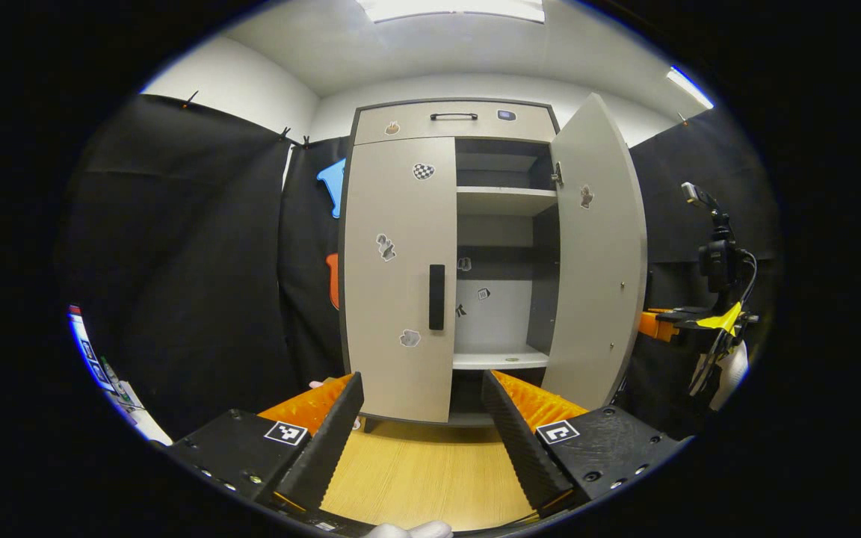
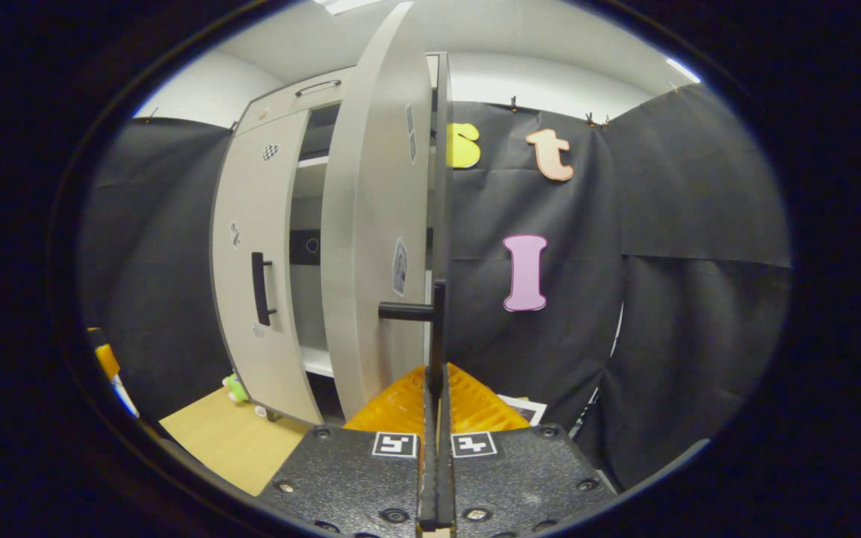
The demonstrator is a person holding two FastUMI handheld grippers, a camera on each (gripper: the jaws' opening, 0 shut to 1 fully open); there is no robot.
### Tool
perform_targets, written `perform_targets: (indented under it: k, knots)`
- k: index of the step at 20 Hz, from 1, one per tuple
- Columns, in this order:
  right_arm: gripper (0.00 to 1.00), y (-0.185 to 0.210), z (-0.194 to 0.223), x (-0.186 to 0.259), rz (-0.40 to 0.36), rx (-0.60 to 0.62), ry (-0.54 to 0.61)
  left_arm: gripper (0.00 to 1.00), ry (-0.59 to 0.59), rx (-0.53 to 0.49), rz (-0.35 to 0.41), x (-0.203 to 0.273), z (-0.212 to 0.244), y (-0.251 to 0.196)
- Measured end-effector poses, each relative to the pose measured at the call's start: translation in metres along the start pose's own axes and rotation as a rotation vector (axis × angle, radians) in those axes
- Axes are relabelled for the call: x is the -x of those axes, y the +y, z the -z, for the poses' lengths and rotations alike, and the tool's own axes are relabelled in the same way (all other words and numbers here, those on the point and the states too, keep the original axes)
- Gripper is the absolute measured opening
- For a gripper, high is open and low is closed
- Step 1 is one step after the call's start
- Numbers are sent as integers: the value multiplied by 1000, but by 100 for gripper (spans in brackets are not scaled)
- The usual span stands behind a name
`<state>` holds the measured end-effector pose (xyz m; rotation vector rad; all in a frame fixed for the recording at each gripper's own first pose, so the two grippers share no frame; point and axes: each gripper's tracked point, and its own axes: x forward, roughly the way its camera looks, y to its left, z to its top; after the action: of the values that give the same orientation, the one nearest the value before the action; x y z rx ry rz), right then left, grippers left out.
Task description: Open the right door of the double-door shoe cabinet with the right hand, and open the left door with the left hand.
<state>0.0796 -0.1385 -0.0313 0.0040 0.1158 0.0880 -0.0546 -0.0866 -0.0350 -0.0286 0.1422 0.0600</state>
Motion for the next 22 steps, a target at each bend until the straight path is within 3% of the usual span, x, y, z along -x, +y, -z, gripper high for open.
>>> perform_targets:
  k: [2, 4, 7, 8, 9, 11, 12, 17, 22]
  knots:
    - [3, -3, 0, 7, 19, -4, 0, 95, 0, 0, -1, -1, 0, 5]
    - [10, -8, -4, 20, 67, 0, -4, 95, -1, 6, 1, -7, -1, 22]
    - [47, -12, -19, 47, 121, 13, -29, 95, -2, 5, 15, -14, -2, 38]
    - [52, -7, -22, 56, 126, 6, -39, 95, -4, 0, 19, -17, -4, 43]
    - [70, 3, -26, 66, 119, 3, -52, 95, -5, -3, 27, -21, -4, 48]
    - [92, 18, -26, 82, 126, 15, -60, 95, -5, -4, 47, -29, -4, 56]
    - [96, 30, -28, 89, 125, 12, -72, 95, -9, -5, 55, -34, -5, 62]
    - [98, 98, -6, 104, 72, -34, -75, 95, -5, -32, 80, -57, 4, 84]
    - [99, 155, 32, 107, 24, -34, -9, 95, -2, -45, 113, -92, 16, 88]
